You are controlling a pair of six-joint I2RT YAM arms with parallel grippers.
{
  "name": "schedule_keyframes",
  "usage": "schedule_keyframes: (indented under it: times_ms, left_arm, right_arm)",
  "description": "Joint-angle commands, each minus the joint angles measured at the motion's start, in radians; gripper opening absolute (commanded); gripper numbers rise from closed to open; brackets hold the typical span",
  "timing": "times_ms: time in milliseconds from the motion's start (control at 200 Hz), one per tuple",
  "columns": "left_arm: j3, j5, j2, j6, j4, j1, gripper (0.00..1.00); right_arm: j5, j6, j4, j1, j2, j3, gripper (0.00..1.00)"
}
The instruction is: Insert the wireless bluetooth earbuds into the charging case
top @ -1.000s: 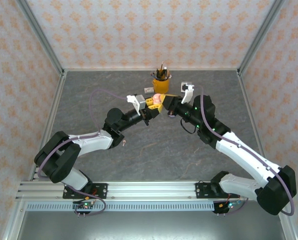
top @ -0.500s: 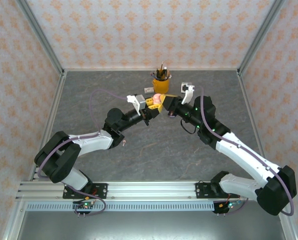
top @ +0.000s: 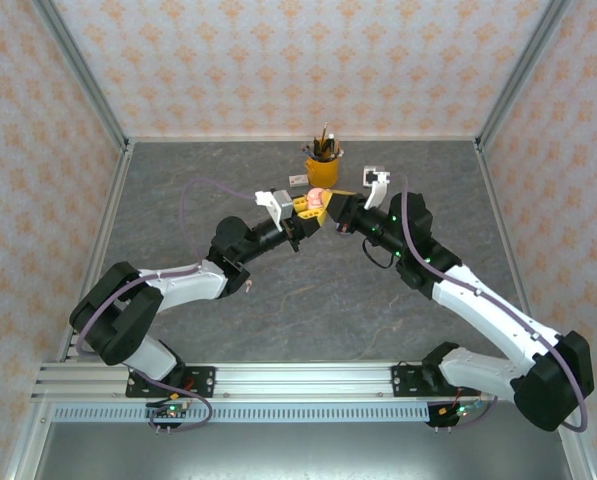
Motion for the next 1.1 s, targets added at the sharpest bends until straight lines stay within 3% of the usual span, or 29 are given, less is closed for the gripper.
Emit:
schedule_keyframes:
  times_ms: [0,235,1091]
  left_arm:
    - [0.031,-0.050,-0.006,-0.004,0.084,-0.002,0.00]
    - [0.028,-0.054,-0.006,0.000,0.084,-0.002,0.00]
    - [0.017,-0.057,-0.011,0.005,0.085,-0.002,0.00]
  right_arm:
    - [-0.123,-0.020,-0.075,0.018,0.026,0.000,0.12]
    - [-0.107,-0.025,-0.095,0.018,0.023,0.012,0.22]
    - [-0.030,-0.039,-0.160,0.018,-0.001,0.054,0.28]
